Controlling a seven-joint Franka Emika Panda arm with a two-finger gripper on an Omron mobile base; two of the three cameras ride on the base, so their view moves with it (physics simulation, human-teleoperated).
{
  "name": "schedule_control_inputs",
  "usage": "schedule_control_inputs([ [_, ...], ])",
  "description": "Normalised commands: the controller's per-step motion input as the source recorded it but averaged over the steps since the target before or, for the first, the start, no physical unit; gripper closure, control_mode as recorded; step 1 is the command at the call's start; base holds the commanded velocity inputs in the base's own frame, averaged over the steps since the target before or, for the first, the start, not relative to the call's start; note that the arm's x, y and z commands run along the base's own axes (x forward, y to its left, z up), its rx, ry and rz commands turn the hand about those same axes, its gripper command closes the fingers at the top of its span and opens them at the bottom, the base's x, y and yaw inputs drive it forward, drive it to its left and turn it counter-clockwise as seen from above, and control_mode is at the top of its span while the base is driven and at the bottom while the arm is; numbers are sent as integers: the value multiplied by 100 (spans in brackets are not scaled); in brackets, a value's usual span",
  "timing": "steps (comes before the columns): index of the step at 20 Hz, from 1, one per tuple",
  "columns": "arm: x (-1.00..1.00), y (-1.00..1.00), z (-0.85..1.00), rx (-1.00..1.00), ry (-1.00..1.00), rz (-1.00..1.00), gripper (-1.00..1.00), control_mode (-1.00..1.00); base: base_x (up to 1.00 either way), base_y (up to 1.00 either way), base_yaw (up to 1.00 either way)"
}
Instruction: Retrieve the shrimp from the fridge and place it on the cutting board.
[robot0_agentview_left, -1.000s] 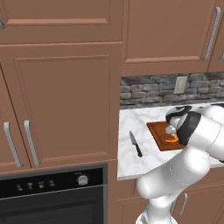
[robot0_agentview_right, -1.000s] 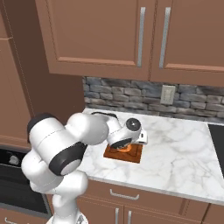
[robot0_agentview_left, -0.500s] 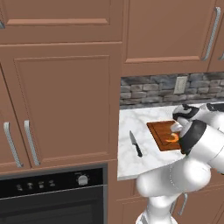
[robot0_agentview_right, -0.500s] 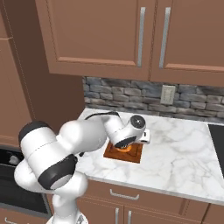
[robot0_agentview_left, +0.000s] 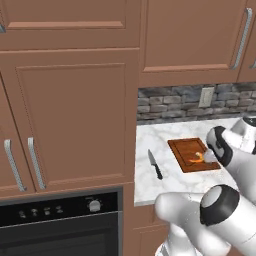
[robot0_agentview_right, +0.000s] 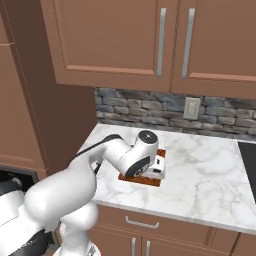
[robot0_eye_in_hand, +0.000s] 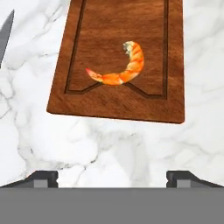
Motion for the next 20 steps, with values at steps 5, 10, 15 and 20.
schedule_control_inputs([
  [5, -100, 40, 3, 0, 3, 0, -100, -100, 0, 0, 0],
  [10, -83, 10, 5, -1, -16, -3, -100, -100, 0, 0, 0],
  [15, 9, -18, -2, 9, 1, 7, -100, -100, 0, 0, 0],
  [20, -77, 46, 0, -32, -80, 9, -100, -100, 0, 0, 0],
])
